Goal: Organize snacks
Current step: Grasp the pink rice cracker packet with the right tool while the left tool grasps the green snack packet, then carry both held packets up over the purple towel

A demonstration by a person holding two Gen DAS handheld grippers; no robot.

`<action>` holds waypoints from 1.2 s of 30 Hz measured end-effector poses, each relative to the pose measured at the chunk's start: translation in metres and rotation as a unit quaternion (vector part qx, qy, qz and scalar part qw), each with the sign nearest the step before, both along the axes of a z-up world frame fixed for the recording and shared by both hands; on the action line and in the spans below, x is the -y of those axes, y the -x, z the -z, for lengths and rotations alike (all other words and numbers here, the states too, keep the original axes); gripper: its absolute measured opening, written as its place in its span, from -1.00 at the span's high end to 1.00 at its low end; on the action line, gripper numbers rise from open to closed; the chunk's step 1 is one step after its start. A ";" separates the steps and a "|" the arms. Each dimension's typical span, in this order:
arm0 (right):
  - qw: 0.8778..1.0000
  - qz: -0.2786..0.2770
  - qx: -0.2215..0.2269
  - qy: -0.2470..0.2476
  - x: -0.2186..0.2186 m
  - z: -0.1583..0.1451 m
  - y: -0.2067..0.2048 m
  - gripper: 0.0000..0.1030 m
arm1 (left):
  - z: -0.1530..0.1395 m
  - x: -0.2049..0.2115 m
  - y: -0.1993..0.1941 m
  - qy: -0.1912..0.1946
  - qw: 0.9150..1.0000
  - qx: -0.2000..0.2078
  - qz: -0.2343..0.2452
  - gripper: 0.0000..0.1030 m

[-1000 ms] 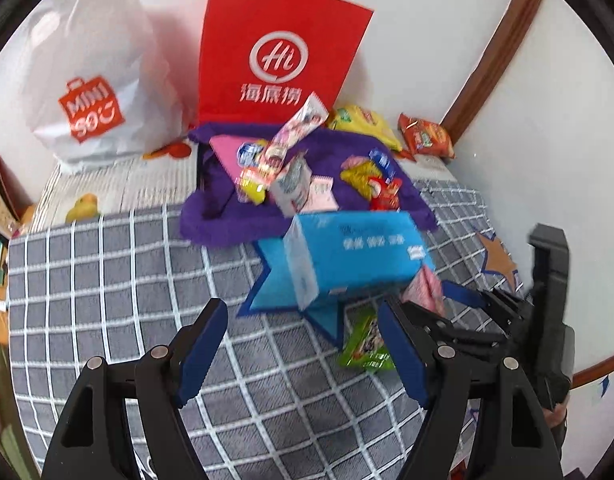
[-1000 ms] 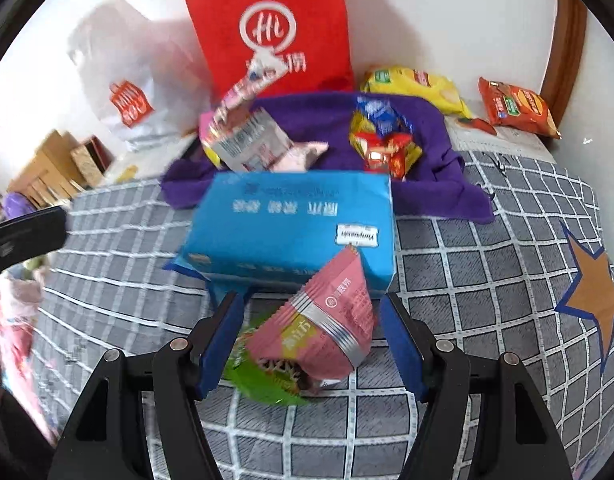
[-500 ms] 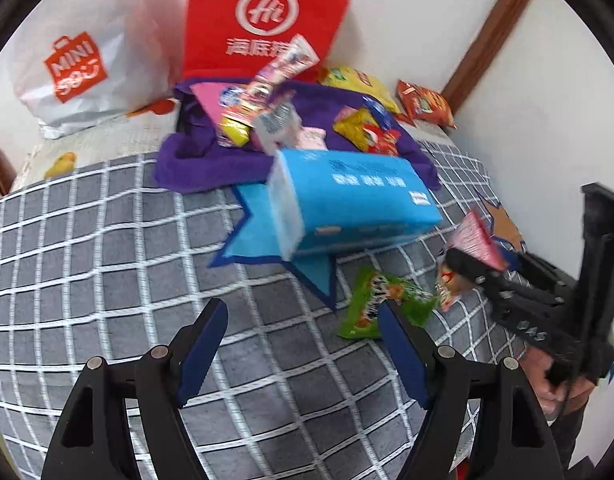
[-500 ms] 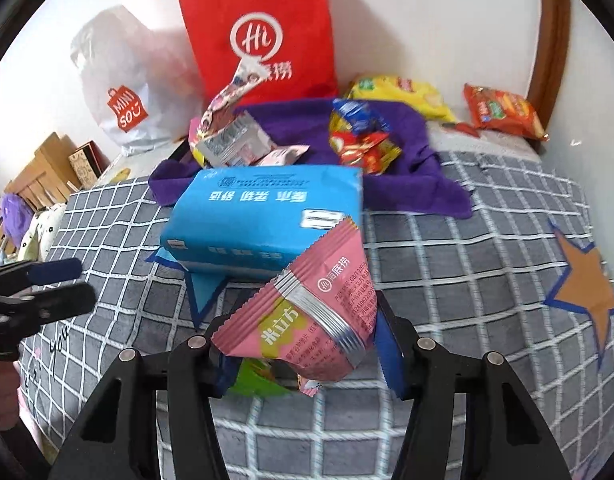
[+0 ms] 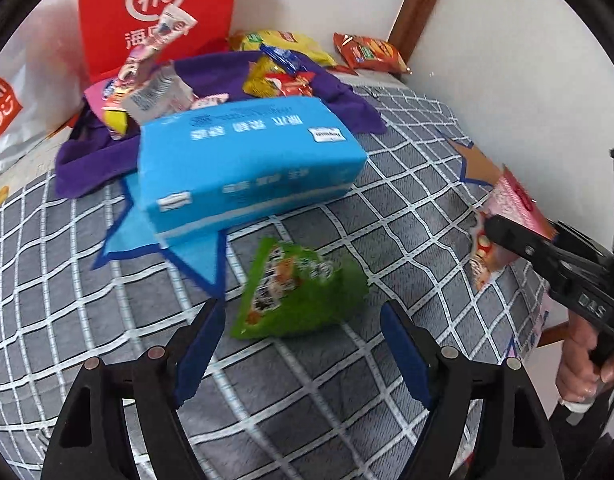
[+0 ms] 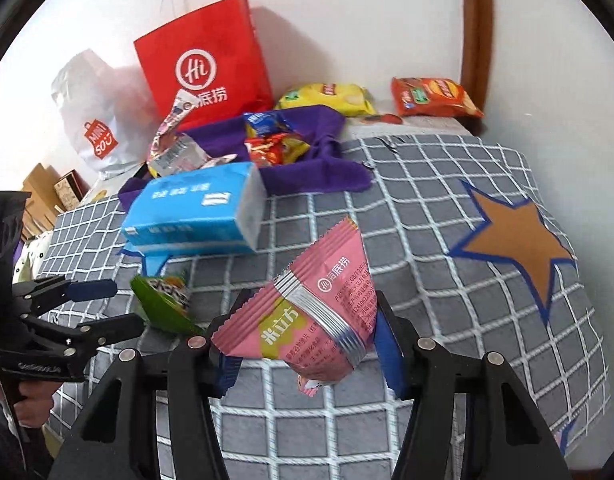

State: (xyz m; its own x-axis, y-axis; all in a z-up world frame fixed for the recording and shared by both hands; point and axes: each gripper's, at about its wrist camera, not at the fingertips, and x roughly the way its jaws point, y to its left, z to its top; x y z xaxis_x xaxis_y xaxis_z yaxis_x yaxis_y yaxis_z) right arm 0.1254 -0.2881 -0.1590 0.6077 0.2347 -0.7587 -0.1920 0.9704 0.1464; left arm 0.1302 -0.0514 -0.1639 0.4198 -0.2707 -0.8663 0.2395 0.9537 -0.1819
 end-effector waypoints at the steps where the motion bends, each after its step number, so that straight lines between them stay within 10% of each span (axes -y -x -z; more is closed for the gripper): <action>1: 1.000 0.001 0.000 -0.002 0.003 0.001 0.001 -0.10 | 0.005 0.003 -0.003 0.000 1.000 0.001 -0.004 -0.52; 14: 1.000 -0.004 -0.004 0.001 0.021 0.017 0.013 -0.09 | 0.027 0.012 -0.016 -0.004 0.999 0.015 -0.035 -0.26; 36: 1.000 -0.013 0.011 -0.006 -0.006 -0.011 0.007 -0.10 | -0.038 -0.038 0.012 0.051 0.995 0.058 -0.069 -0.12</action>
